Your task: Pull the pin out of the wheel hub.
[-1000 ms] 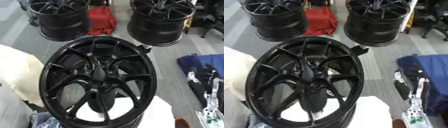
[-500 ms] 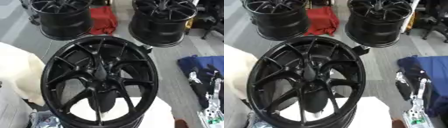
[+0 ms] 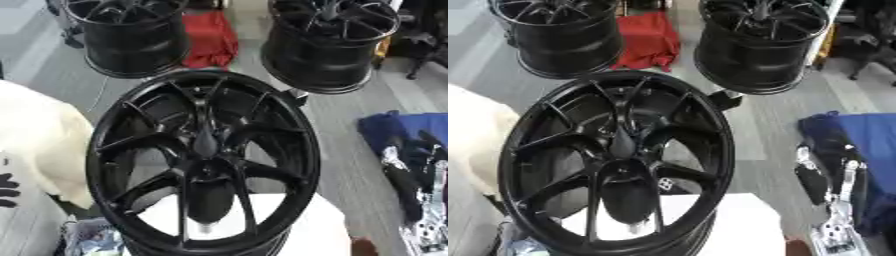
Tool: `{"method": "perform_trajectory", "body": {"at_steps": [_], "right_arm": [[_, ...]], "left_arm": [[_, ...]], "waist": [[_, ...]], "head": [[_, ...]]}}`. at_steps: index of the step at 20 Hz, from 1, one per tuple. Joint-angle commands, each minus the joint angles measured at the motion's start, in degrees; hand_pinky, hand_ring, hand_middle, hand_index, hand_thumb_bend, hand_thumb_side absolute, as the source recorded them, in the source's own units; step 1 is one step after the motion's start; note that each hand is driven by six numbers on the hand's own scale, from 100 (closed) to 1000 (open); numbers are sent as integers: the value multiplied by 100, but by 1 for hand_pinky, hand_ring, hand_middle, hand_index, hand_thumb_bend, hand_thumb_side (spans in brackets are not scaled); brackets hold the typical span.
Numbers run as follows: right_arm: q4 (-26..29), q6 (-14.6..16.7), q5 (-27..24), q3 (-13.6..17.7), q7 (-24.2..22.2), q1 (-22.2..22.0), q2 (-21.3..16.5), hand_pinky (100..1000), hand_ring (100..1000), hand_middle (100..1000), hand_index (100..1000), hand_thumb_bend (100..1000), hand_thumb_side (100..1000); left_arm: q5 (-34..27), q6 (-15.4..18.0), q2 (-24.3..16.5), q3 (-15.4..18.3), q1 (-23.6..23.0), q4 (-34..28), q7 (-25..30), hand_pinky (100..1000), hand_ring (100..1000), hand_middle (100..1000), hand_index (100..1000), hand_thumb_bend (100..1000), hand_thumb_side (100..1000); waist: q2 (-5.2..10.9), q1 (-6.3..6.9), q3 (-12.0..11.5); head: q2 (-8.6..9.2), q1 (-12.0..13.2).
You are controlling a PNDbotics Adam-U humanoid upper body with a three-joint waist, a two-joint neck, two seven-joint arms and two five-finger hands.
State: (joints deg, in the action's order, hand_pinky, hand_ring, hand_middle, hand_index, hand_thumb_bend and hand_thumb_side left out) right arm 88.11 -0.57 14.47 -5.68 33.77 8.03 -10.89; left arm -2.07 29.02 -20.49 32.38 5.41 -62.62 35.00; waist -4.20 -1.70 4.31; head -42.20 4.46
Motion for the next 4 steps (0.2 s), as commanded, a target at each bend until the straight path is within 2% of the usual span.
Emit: {"method": "perform_trajectory", "body": {"at_steps": [1,4], "right_arm": [[76,-1,-20,4,-14,52,-70,734,683,711,858,215,418],[76,2,-27,-16,-34,53,-76,734,684,711,858,214,419]], "left_arm": [[-191,1448,269,123,1,-447,1697,634,696,667,852,100,873],[-87,1194,620,169,-49,-793,1697,630,689,658,850,100,875]], "waist": [[88,33,-13],[83,37,-27]], "head": [[18,-1],[13,0]]}}
